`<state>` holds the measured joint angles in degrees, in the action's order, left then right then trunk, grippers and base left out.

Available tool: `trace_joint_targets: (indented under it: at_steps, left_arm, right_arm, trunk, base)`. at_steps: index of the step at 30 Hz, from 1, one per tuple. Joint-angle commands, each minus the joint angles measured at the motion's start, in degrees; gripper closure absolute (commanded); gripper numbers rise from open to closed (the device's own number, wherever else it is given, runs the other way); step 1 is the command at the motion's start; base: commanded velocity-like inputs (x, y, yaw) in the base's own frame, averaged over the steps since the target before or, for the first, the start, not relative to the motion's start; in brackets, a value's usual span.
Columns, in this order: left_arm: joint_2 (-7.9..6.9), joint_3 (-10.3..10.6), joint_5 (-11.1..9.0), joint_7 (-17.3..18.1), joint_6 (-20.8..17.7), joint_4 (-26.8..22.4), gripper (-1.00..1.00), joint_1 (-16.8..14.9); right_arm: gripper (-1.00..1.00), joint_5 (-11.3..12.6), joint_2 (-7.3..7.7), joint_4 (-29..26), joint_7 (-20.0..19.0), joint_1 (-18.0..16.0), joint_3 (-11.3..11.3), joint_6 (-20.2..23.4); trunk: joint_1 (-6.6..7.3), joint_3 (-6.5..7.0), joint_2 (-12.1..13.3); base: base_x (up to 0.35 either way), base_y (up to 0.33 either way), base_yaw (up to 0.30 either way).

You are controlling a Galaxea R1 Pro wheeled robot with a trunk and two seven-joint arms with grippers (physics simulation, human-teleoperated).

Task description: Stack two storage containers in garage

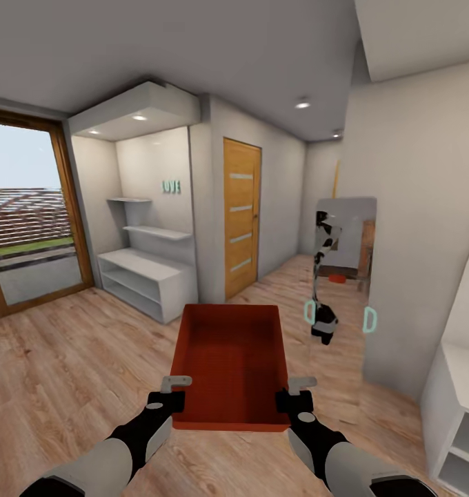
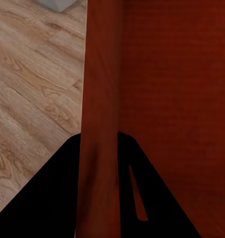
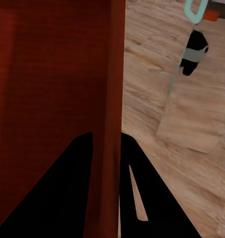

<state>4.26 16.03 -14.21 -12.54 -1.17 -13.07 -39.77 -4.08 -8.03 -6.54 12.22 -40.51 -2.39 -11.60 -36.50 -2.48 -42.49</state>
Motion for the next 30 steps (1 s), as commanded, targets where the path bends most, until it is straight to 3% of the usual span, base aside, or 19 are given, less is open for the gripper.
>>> trace_joint_targets:
  at_steps: [1, 30]
  left_arm:
    - [-0.12, -2.7, 0.6, -1.4, -0.1, -0.2, 1.00, -0.1]
    - [-0.13, -2.7, 0.6, -1.4, -0.1, -0.2, 1.00, -0.1]
  right_arm:
    - [1.00, -0.1, 0.47, 0.1, 0.7, 0.0, -0.1, -0.2]
    - [1.00, -0.1, 0.40, 0.1, 0.7, 0.0, -0.1, -0.1]
  trunk:
    - [-0.05, -0.10, -0.1]
    - [-0.05, -0.10, -0.1]
  base:
    - [0.321, 0.000, 0.000]
    - [0.322, 0.000, 0.000]
